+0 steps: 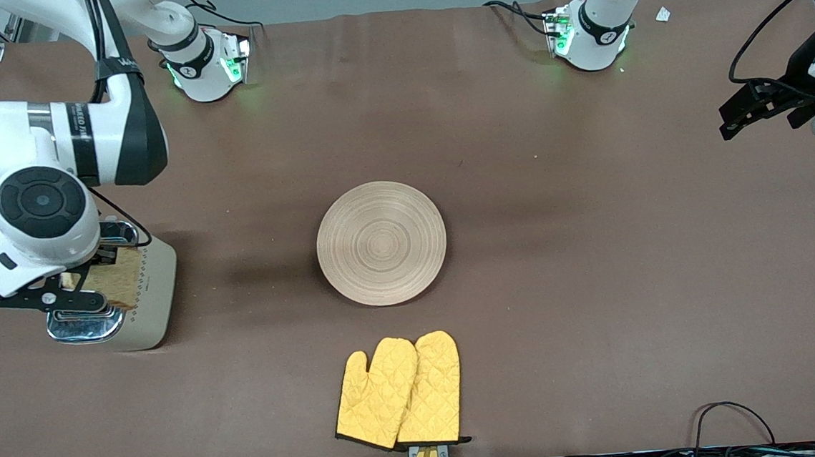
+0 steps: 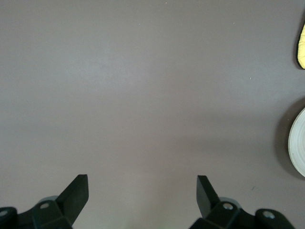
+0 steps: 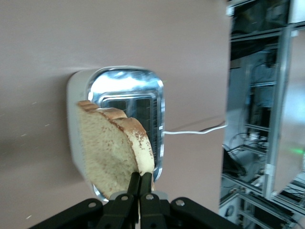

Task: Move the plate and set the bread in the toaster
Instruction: 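Lift the bread with the right gripper and carry it over the toaster, then lower the bread into the toaster slot with the right gripper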

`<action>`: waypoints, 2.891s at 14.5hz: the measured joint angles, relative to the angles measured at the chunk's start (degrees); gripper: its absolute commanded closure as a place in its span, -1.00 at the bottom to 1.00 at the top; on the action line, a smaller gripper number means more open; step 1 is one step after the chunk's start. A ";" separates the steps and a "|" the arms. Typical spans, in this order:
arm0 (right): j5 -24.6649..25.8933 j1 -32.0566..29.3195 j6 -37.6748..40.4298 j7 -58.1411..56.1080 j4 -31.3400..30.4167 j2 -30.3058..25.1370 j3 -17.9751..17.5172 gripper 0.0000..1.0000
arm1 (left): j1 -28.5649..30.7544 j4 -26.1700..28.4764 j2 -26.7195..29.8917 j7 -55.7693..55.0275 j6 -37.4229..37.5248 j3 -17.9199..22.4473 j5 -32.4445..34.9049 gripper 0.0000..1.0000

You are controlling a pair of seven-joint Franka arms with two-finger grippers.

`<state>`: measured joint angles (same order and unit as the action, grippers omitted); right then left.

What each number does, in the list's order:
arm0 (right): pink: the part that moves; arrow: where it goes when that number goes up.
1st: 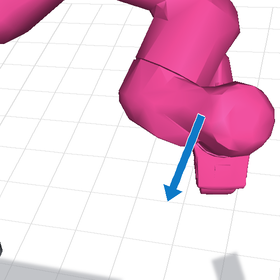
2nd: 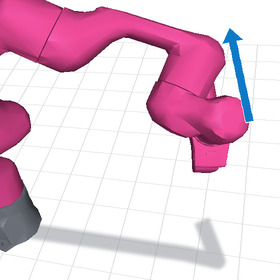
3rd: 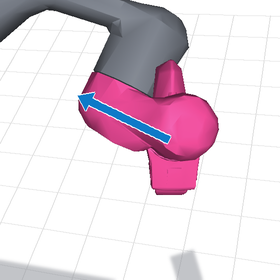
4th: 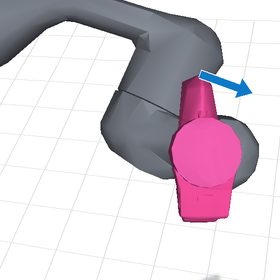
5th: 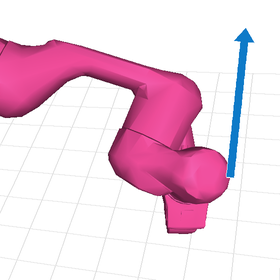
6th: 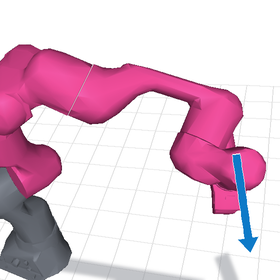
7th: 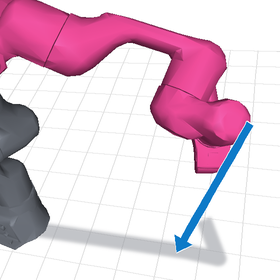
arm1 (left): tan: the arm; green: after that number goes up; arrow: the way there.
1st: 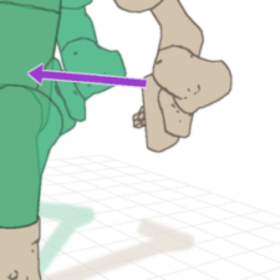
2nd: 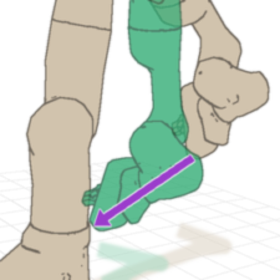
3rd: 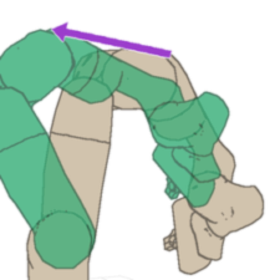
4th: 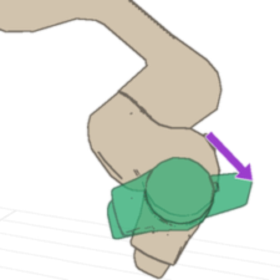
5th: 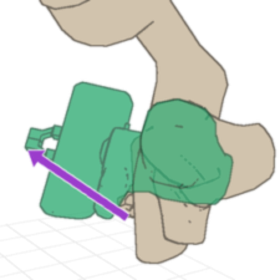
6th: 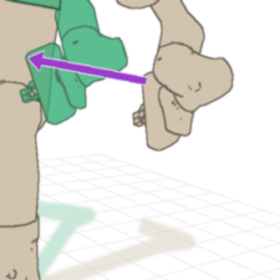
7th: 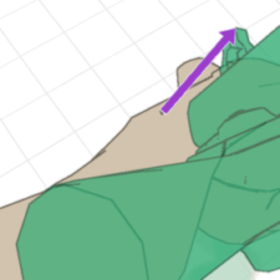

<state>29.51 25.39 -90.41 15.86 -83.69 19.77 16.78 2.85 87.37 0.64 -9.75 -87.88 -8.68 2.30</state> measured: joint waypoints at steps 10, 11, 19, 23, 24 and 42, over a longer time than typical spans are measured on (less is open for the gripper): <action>2.50 -2.72 0.30 1.20 -2.39 0.23 0.28 0.99 | -0.03 0.00 -0.82 0.01 -0.01 -0.03 0.00 -1.00; 2.51 -2.72 0.31 1.29 -2.90 0.23 0.28 0.99 | -0.03 0.00 -0.86 0.01 -0.01 -0.03 0.00 -1.00; 2.53 -2.73 0.40 1.72 -4.63 0.29 0.28 0.99 | -0.03 0.00 -0.96 0.02 -0.01 -0.04 0.00 -1.00; 2.53 -3.15 0.39 1.84 -4.93 0.37 0.28 0.99 | -0.16 0.00 -1.00 0.04 -0.01 -0.20 0.00 -1.00; 2.53 -3.30 0.37 1.84 -5.12 0.37 0.28 0.99 | -0.18 0.00 -1.00 0.04 -0.01 -0.21 0.00 -1.00; -1.18 -5.93 -5.55 2.60 -6.07 6.05 0.26 0.57 | -0.32 0.00 -1.02 0.04 -0.01 -0.22 0.00 -1.00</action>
<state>28.33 19.46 -95.96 18.47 -89.75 25.83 17.04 2.53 87.37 -0.39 -9.71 -87.89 -8.90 2.30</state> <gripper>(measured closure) 0.956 0.000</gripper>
